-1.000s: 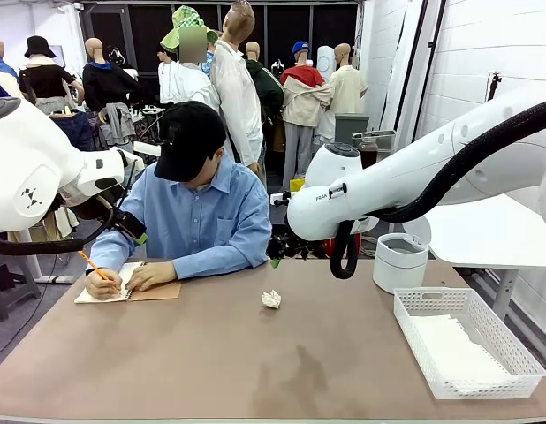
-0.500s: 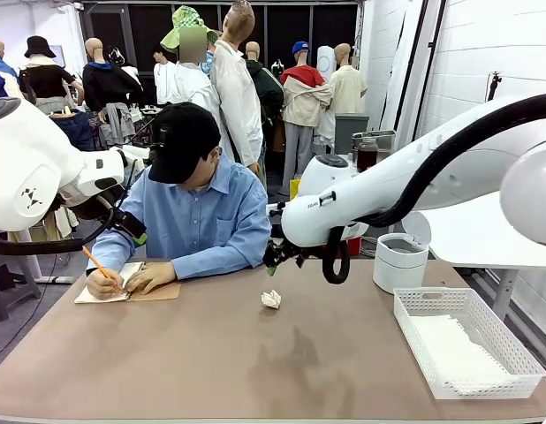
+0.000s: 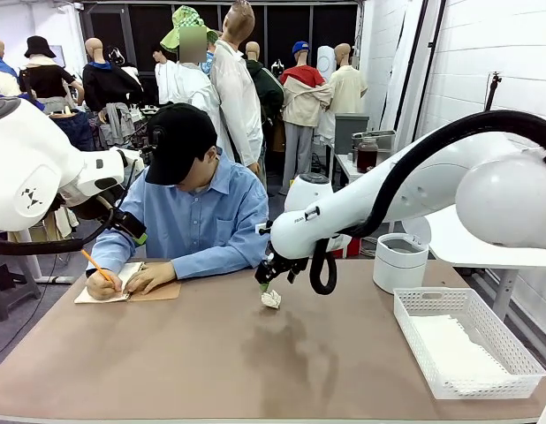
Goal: Sort the paper based on its condition.
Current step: If a person hands you a paper, place it in the Organizing basket , and if it's crumpled, put it in the Trash can.
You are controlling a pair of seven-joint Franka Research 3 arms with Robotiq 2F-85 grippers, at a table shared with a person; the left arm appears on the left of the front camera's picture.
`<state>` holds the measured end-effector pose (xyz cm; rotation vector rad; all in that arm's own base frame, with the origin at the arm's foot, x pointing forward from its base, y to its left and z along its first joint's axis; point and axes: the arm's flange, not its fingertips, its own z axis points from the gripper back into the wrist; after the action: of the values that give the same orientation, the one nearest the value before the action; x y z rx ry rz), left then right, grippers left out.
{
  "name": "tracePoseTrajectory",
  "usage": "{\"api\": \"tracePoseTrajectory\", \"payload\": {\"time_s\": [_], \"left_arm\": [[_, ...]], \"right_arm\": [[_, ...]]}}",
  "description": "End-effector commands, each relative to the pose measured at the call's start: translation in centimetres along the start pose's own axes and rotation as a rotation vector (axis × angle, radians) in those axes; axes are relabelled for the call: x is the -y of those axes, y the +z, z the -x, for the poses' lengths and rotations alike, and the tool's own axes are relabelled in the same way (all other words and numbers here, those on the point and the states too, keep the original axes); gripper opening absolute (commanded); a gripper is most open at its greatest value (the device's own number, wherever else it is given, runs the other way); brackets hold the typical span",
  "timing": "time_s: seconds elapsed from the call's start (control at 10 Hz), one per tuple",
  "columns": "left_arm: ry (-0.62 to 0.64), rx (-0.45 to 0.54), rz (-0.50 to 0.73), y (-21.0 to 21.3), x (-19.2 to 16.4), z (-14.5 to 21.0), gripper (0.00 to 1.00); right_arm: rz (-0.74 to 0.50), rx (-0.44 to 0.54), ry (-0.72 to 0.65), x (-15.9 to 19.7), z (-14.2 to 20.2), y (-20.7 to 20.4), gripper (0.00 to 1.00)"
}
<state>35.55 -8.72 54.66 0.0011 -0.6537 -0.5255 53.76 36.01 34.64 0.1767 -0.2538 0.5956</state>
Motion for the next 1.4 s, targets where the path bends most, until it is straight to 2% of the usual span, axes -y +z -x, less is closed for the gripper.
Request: {"api": "tracePoseTrajectory", "payload": {"time_s": [0.0,0.4,1.2,1.3], "left_arm": [[0.003,0.001,0.001,0.0,-0.1,0.0,1.00],[0.003,0.001,0.001,0.0,-0.1,0.0,1.00],[0.003,0.001,0.001,0.0,-0.1,0.0,1.00],[0.003,0.001,0.001,0.0,-0.1,0.0,1.00]], "right_arm": [[0.024,-0.040,0.030,-0.3,-1.4,-0.9,1.00],[0.049,-0.092,0.086,-0.6,-2.2,-2.7,1.00],[0.071,-0.133,0.071,-0.6,-2.6,-4.5,1.00],[0.069,-0.137,0.065,-0.5,-2.7,-4.4,0.85]]}}
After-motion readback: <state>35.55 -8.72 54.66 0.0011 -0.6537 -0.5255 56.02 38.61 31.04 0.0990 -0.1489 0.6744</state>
